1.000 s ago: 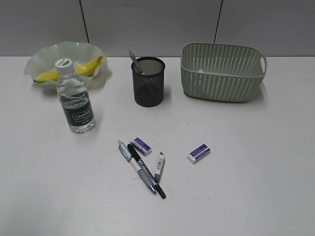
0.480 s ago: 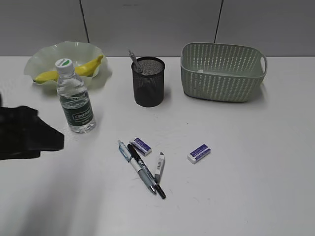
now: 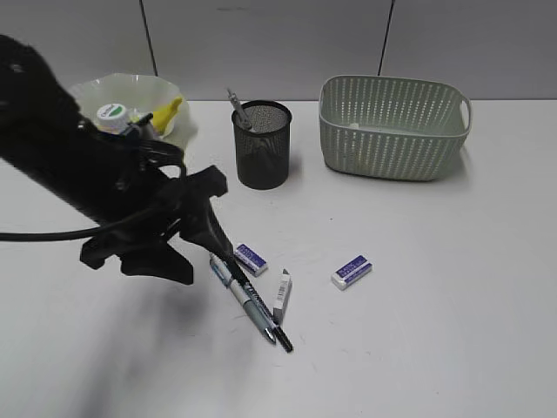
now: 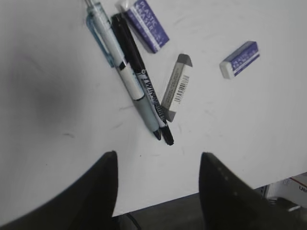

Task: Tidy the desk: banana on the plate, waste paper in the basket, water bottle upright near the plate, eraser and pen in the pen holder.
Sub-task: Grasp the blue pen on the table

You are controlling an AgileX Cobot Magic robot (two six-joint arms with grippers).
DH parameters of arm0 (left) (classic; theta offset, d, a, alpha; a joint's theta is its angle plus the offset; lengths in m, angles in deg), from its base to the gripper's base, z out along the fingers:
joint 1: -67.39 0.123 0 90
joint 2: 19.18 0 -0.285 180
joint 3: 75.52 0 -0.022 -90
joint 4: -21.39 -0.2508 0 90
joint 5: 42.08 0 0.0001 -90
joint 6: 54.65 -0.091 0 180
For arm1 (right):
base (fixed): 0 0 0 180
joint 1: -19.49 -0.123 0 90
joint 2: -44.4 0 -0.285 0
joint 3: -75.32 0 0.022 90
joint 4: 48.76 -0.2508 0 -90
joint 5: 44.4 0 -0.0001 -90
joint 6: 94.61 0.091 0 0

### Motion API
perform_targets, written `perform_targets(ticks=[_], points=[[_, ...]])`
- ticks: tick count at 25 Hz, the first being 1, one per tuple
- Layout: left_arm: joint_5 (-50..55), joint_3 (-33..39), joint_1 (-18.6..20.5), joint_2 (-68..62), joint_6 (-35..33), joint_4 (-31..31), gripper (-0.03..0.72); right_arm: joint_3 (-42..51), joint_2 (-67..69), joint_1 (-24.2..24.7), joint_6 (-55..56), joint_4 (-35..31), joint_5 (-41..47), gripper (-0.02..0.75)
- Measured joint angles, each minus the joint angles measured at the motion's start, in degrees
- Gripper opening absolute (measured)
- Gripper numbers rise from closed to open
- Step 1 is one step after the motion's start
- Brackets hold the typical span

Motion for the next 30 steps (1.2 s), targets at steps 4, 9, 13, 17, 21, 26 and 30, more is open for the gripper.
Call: perform_targets(ticks=[4,9,13,17,21,26,30], points=[[8.7,-9.8,-0.1,-9.7,9.0,-5.3,0.405,0.0,0.0,0.0,0.0,0.0,0.0,0.426],[17.3,-20.6,-0.1,-17.7,18.9,-13.6,0.405,0.0,0.0,0.0,0.0,0.0,0.0,0.426],[25.5,-28.7,-0.1,-22.6,25.0,-18.0,0.405,0.0,0.0,0.0,0.0,0.0,0.0,0.426],[29.9,-34.2,-0.1,-27.0,28.7,-18.6,0.405,0.0,0.0,0.0,0.0,0.0,0.0,0.426],[30.2,-35.3,-0.6,-29.4,31.9,-19.5,0.396,0.0,0.0,0.0,0.0,0.0,-0.1,0.426],[30.5,-35.3,-1.0,-30.3,34.9,-20.4,0.385,0.0,0.0,0.0,0.0,0.0,-0.1,0.426],[30.6,-35.4,-1.0,-31.6,36.1,-20.5,0.383,0.0,0.0,0.0,0.0,0.0,-0.1,0.426]])
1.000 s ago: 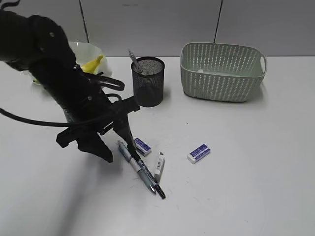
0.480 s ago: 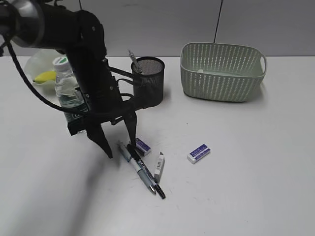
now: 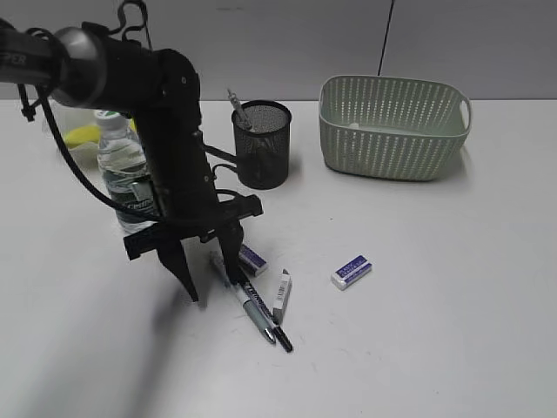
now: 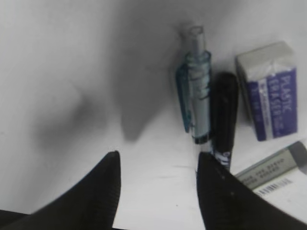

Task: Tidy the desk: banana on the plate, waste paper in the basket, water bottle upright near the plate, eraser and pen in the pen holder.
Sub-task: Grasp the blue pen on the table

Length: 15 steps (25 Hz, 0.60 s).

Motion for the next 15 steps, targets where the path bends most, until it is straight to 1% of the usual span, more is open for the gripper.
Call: perform_targets(ticks=[8,15], points=[[0.1,0.0,-0.1,-1.3,0.1,0.0,0.382,0.0,0.0,0.0,0.0,0.0,0.0,0.426],[0.1,0.0,-0.2,-1.3,0.2,2.5,0.382,0.0,0.0,0.0,0.0,0.0,0.0,0.426]])
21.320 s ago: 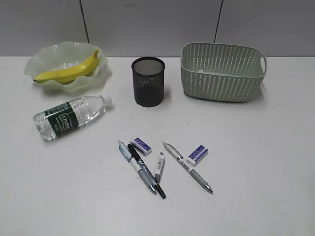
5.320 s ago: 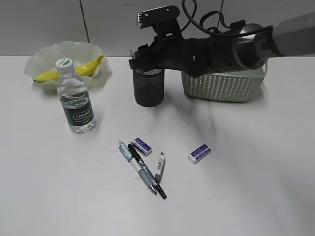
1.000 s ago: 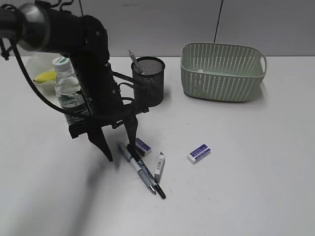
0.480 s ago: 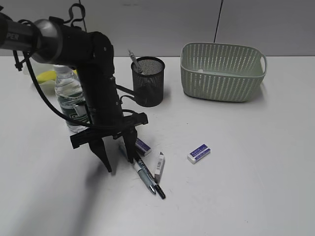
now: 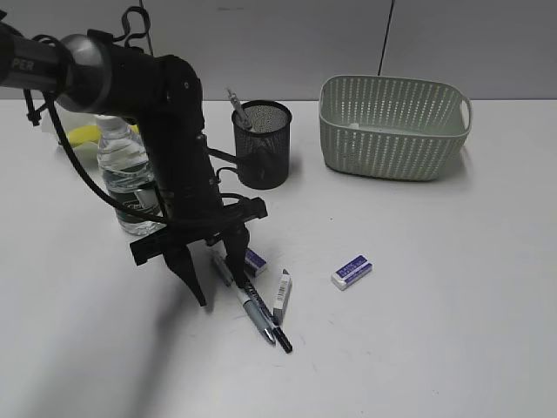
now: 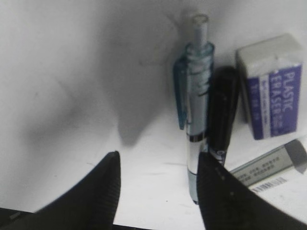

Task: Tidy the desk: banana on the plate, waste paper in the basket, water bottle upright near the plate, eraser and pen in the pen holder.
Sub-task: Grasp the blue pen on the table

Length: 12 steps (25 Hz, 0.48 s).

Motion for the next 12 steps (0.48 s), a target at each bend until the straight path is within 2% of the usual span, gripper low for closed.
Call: perform_targets(ticks=[12], points=[[-1.2,0.0,-0.6,-0.1,0.1,-0.9,0.382,0.0,0.0,0.0,0.0,0.0,0.0,0.426]])
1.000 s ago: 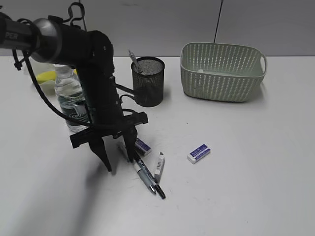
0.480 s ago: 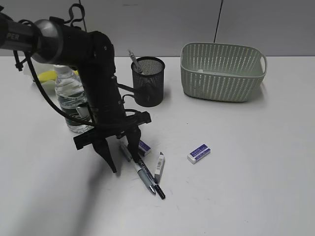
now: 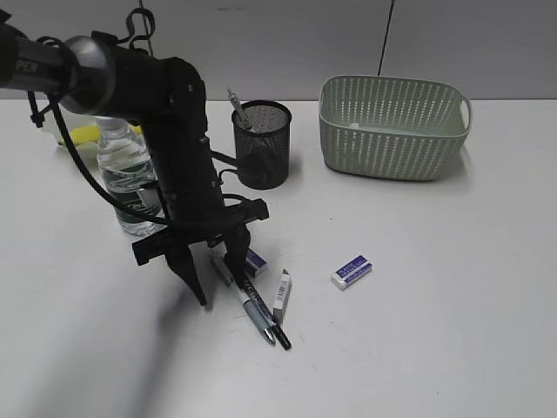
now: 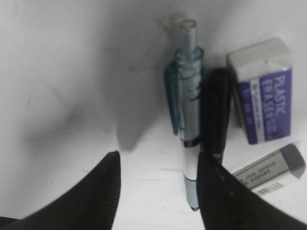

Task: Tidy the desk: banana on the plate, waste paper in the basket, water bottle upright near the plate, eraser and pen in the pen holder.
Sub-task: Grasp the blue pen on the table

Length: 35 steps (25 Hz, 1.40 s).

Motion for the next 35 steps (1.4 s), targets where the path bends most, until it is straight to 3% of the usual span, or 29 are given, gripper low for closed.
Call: perform_targets(ticks=[9,15,22,35], points=[[1.4,-0.5,-0.1,-0.4,0.1,-5.8,0.363,0.0,0.0,0.0,0.0,0.0,0.0,0.426],[1.4,-0.5,-0.1,-0.5,0.3,-5.6,0.361,0.0,0.0,0.0,0.0,0.0,0.0,0.426],[-1.7,-0.5,-0.1,-0.5,2.0,-0.3,0.356,0.0,0.0,0.0,0.0,0.0,0.0,0.426],[1.1,-0.5,2.2,-0.6,3.2,-5.8,0.356,0.0,0.0,0.0,0.0,0.0,0.0,0.426]])
